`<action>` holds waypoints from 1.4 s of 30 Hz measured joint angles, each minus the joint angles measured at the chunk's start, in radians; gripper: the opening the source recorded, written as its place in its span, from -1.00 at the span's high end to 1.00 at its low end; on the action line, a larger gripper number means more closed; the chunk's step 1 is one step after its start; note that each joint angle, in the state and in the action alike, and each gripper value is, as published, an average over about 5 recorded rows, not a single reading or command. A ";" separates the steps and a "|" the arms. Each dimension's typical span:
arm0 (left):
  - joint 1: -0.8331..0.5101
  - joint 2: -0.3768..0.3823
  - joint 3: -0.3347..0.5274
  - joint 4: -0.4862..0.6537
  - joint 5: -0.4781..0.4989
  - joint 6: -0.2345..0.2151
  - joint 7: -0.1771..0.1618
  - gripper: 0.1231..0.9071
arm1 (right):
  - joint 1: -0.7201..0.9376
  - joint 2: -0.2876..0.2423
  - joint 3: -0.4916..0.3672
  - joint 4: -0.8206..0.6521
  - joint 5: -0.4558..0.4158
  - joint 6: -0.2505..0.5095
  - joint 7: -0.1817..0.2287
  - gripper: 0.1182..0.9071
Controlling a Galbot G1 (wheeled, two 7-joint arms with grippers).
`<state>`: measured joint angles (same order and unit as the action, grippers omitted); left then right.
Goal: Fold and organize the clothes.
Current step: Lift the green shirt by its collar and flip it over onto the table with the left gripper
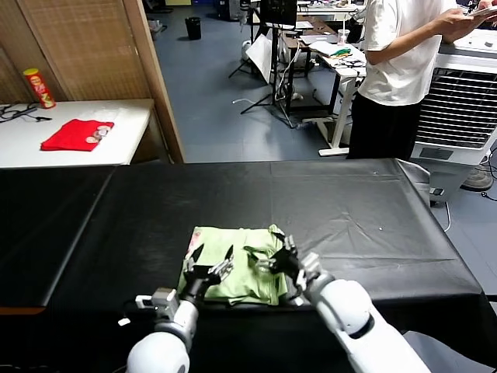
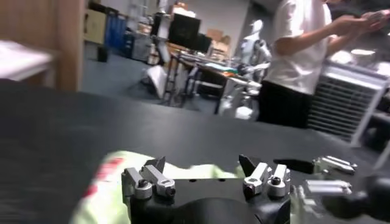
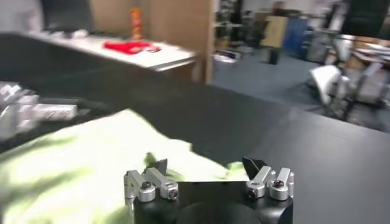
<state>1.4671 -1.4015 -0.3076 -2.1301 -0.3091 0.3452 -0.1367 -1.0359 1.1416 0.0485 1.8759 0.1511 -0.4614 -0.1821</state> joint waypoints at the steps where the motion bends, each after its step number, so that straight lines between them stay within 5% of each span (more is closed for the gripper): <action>1: 0.002 0.000 -0.003 -0.001 0.001 -0.001 0.000 -0.72 | 0.005 0.003 -0.009 -0.008 -0.009 0.003 0.009 -0.72; 9: 0.017 0.007 -0.027 0.001 0.003 -0.014 0.000 -0.72 | -0.003 0.029 0.000 -0.024 -0.023 0.027 0.095 -0.72; 20: 0.011 0.014 -0.064 0.033 -0.029 -0.030 0.007 -0.72 | -0.087 0.080 0.164 0.020 -0.029 0.070 0.197 -0.72; 30: -0.033 0.047 -0.147 0.096 -0.222 -0.007 0.031 -0.72 | -0.176 0.069 0.259 0.111 0.036 0.065 0.165 -0.72; 42: -0.046 0.039 -0.205 0.158 -0.523 0.029 0.020 -0.72 | -0.214 0.075 0.278 0.157 0.042 0.068 0.159 -0.72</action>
<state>1.4215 -1.3623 -0.5126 -1.9722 -0.8317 0.3746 -0.1171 -1.2503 1.2167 0.3268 2.0328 0.1927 -0.3933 -0.0231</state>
